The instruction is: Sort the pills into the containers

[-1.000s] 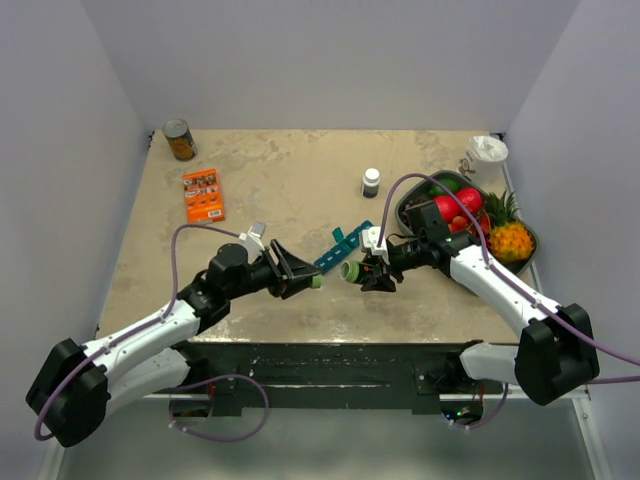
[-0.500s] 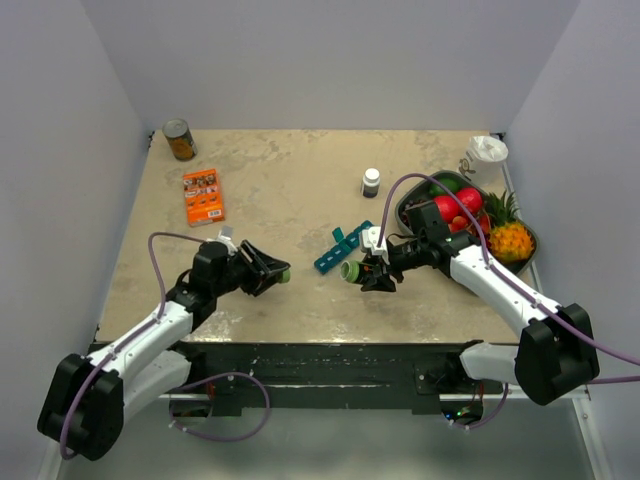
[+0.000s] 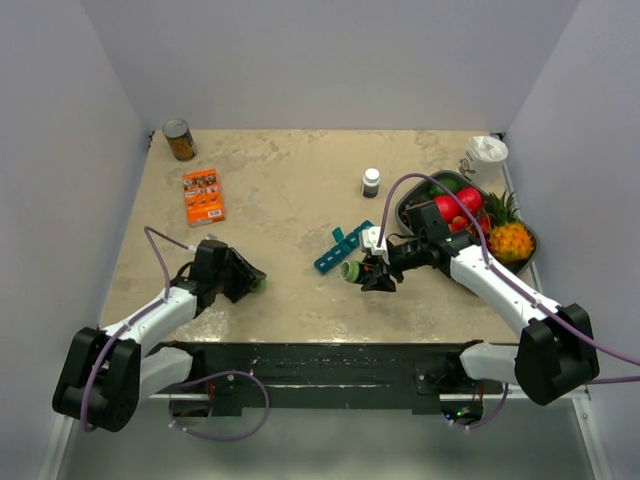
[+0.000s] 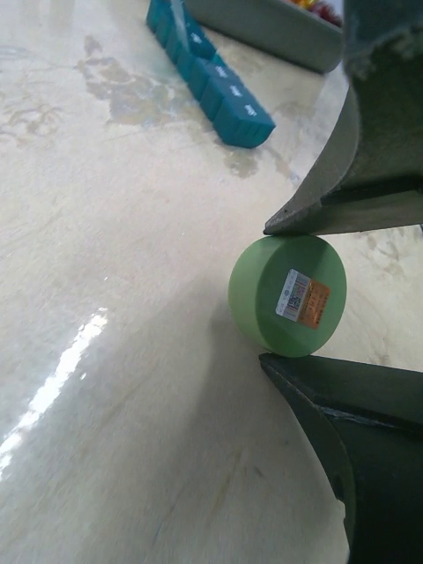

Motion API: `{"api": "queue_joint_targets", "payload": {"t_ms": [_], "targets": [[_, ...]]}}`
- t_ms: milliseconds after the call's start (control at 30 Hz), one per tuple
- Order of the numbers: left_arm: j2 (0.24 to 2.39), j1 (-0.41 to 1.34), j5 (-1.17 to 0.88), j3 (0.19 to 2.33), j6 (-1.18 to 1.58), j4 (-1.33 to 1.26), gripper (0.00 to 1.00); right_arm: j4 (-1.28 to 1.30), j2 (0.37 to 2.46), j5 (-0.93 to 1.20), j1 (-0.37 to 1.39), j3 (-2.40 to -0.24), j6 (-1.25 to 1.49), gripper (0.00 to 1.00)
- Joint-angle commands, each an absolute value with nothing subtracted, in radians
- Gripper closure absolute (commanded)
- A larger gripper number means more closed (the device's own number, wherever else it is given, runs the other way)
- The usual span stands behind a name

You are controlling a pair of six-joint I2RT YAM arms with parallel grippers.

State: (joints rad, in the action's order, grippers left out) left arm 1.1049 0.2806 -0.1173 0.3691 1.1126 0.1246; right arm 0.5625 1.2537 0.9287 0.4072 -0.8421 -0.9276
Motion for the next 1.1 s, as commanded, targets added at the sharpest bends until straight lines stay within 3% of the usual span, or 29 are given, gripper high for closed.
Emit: {"api": "queue_joint_targets", "payload": {"t_ms": [0, 400, 600, 700, 800, 1067], "targets": [[1.135, 0.268, 0.027, 0.478, 1.037, 0.242, 0.87, 0.540, 1.235, 0.940, 0.402, -0.851, -0.930, 1.00], [1.385, 0.267, 0.006, 0.666, 0.922, 0.422, 0.78, 0.541, 1.233, 0.940, 0.400, -0.853, -0.930, 1.00], [1.459, 0.265, 0.005, 0.710, 0.899, 0.456, 0.57, 0.543, 1.230, 0.939, 0.399, -0.853, -0.930, 1.00], [1.459, 0.265, 0.005, 0.712, 0.900, 0.463, 0.36, 0.543, 1.230, 0.942, 0.399, -0.853, -0.930, 1.00], [1.448, 0.265, 0.026, 0.721, 0.897, 0.482, 0.27, 0.545, 1.230, 0.942, 0.397, -0.853, -0.931, 1.00], [1.370, 0.265, 0.034, 0.732, 0.858, 0.515, 0.23, 0.548, 1.227, 0.945, 0.390, -0.861, -0.927, 1.00]]}}
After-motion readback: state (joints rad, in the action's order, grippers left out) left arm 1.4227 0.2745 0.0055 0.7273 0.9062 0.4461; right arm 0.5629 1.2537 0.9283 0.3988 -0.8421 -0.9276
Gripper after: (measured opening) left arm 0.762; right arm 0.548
